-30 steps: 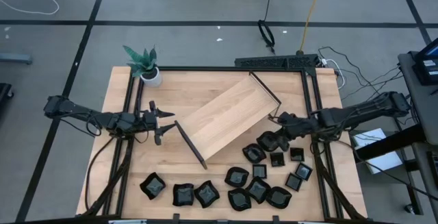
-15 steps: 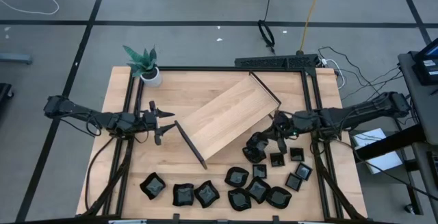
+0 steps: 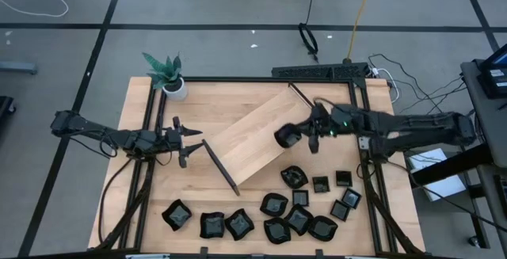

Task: Pick & Place Mini shaped plates
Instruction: Put the leaf shaped plate on the shelf, then stack the leaf shaped plate on top of the other leaf shaped plate on the shelf

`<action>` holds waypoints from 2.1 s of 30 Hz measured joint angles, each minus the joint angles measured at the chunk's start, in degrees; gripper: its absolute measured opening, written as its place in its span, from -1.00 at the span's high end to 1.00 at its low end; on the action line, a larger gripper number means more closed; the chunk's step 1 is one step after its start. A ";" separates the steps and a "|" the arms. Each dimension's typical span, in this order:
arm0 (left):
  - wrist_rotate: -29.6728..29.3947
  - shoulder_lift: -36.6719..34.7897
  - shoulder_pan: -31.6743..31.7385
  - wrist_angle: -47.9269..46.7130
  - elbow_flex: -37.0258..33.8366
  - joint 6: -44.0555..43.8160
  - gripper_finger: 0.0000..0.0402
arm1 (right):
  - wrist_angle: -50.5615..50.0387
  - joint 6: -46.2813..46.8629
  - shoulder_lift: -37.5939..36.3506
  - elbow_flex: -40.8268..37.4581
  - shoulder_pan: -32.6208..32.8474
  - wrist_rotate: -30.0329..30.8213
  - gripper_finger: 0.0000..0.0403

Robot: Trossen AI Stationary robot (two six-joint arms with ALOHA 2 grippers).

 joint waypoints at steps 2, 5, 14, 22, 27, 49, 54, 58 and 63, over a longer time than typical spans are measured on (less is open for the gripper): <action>0.00 0.00 0.01 0.25 -0.01 0.45 -0.04 | -6.19 -2.05 2.70 5.32 -3.96 -3.35 1.00; 0.02 0.02 -0.01 0.72 -0.06 1.08 -0.04 | -14.57 -5.19 7.09 13.27 -10.38 -6.71 1.00; 0.04 0.04 0.00 0.49 -0.06 0.83 -0.04 | -23.14 -7.63 19.33 22.66 -24.13 -17.87 1.00; 0.09 0.02 -0.01 -0.43 0.01 -0.47 -0.04 | -24.08 -10.85 21.99 22.66 -25.31 -14.44 1.00; 0.09 0.02 -0.01 -0.43 0.03 -0.47 -0.04 | -24.06 -12.18 21.99 22.68 -25.31 -9.80 0.96; 0.05 0.01 0.00 -0.41 0.03 -0.79 -0.04 | -17.26 -22.05 18.12 22.68 -20.34 -0.59 0.47; 0.02 0.00 0.01 -0.43 0.03 -1.98 -0.04 | -17.59 -22.49 16.27 22.68 -13.18 -8.50 0.53; 0.02 0.00 -0.01 -0.45 0.03 -2.00 -0.04 | -16.85 -18.78 16.14 22.68 -4.03 -7.33 0.56; 0.02 0.00 0.01 -0.43 0.03 -1.98 -0.04 | -19.77 -15.33 18.65 22.66 10.29 4.74 0.41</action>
